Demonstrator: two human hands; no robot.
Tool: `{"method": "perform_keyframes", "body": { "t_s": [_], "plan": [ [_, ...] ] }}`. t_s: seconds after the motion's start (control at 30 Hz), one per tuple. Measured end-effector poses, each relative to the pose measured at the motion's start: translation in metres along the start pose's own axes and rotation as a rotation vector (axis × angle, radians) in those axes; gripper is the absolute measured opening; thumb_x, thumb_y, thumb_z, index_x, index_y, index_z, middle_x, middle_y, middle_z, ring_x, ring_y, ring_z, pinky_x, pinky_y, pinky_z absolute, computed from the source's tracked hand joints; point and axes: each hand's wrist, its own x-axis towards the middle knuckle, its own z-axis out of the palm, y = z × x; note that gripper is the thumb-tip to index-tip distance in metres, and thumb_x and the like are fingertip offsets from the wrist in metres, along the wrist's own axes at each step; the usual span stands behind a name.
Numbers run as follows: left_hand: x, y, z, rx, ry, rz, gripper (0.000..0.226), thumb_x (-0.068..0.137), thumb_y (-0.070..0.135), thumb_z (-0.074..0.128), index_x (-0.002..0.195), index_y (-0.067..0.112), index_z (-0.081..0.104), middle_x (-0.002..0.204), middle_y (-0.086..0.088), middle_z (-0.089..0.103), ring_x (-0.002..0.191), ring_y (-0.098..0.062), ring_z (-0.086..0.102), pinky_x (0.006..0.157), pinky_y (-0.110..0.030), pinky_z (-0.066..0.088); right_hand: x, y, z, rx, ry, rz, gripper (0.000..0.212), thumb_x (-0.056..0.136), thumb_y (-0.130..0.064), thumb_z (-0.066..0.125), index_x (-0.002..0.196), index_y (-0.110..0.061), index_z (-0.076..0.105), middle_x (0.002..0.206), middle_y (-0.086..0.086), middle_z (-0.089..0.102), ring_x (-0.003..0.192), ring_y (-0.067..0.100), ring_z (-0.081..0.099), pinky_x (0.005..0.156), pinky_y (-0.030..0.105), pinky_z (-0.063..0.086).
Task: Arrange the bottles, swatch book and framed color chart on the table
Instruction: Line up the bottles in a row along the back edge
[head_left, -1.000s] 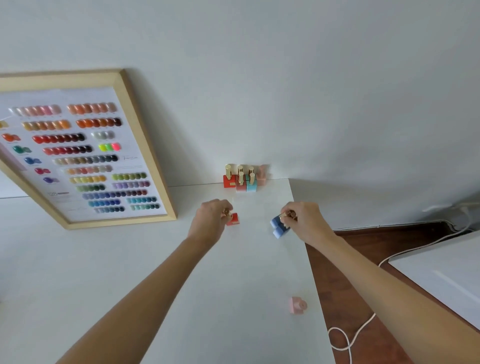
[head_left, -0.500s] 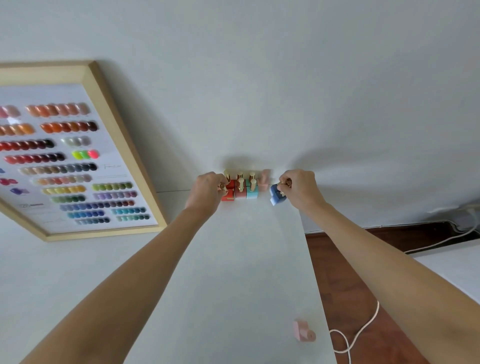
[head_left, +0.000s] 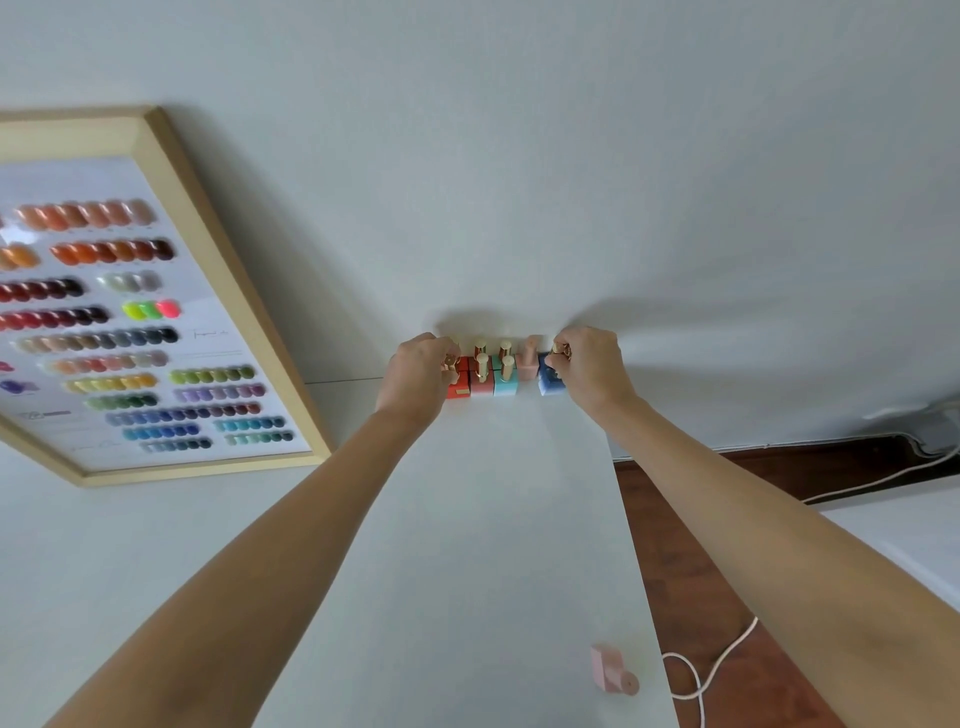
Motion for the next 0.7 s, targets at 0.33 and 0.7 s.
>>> {"method": "perform_keyframes", "body": {
  "t_s": [0.33,0.7],
  "plan": [
    [-0.002,0.001,0.001,0.005,0.008,0.010,0.030,0.086,-0.001,0.061,0.113,0.010,0.067,0.106,-0.012,0.066,0.092,-0.031,0.065,0.082,-0.042,0.055,-0.003,0.005,0.009,0.044,0.025,0.035,0.013,0.076,0.000,0.068,0.079,0.004,0.057,0.077,0.017,0.058,0.071,0.031,0.051,0.060,0.034,0.042],
    [-0.034,0.014,-0.010,-0.008,0.119,0.035,0.035,0.088,0.008,0.063,0.123,0.014,0.061,0.125,-0.006,0.057,0.099,-0.027,0.062,0.075,-0.039,0.056,-0.044,0.014,-0.006,0.179,0.079,0.017,0.042,0.082,-0.013,0.070,0.120,-0.006,0.053,0.102,0.015,0.062,0.081,0.025,0.062,0.081,0.036,0.050]
  ]
}}
